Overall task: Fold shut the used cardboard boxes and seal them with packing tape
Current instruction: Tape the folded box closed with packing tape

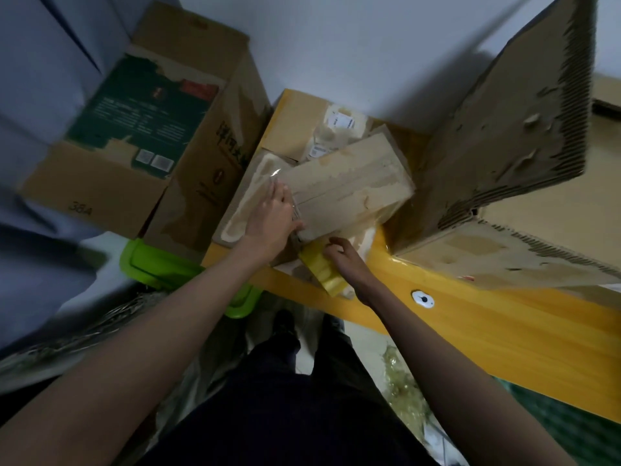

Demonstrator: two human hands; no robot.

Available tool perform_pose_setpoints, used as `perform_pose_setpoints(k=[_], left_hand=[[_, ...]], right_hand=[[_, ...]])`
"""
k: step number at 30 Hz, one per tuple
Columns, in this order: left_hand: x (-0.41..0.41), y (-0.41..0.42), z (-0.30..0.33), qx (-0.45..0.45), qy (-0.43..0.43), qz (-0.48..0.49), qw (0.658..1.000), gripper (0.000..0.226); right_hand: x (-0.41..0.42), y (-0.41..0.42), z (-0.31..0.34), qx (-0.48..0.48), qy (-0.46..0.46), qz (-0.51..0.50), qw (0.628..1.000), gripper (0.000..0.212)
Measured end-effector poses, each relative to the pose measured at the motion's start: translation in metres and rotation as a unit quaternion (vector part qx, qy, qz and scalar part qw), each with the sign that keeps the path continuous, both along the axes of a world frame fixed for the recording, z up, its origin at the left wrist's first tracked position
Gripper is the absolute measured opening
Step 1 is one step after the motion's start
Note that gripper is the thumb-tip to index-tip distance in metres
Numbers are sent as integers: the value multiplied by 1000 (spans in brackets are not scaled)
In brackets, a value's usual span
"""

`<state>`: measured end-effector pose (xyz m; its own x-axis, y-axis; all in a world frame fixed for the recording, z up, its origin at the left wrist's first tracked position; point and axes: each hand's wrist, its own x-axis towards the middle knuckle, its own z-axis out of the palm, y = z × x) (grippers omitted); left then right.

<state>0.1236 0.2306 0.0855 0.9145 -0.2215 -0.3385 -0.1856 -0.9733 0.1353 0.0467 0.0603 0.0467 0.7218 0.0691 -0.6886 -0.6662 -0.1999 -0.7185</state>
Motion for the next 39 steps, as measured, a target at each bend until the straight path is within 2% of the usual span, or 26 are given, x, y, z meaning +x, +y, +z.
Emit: perform_pose_setpoints(k=[4,8,13,16,19,24,27,30,32,35,39], left_hand=[[4,7,-9,15,22,1,1000,91],[6,-2,-7,36,34,5,999,91],[7,-6,-8,60,40,10,997,90],[4,-6,-13,71,42,1,997,88],[0,-6,-16,67,42,9,997,85],[-2,-4,-19,47,46,17,998,85],[-5,-2,-18,33,35,24,999,83],[-8,0,-17,30,30,22,999,82],[-11,3,-19,12,26,28,999,80],[-16,9,-22,-22,2,44,999,76],[-23,8,-19,-53,-25,55,997,68]], right_hand=[[-22,-17,-16,-13,-26,-20,999,34],[-57,-73,-55,-178,-17,-31,983,21],[-75,-159,-88,-395,29,-31,918,33],[-76,-183,-104,-437,74,10,896,37],[-80,-188,-122,-433,74,23,898,35],[-84,-187,-134,-404,39,-17,914,34],[-84,-174,-129,-366,-35,-29,930,21],[-72,-132,-83,-278,-162,-53,945,14],[-56,-97,-33,-176,-242,-22,954,12],[-19,-58,23,-59,-337,68,937,14],[34,-34,33,-23,-359,146,922,15]])
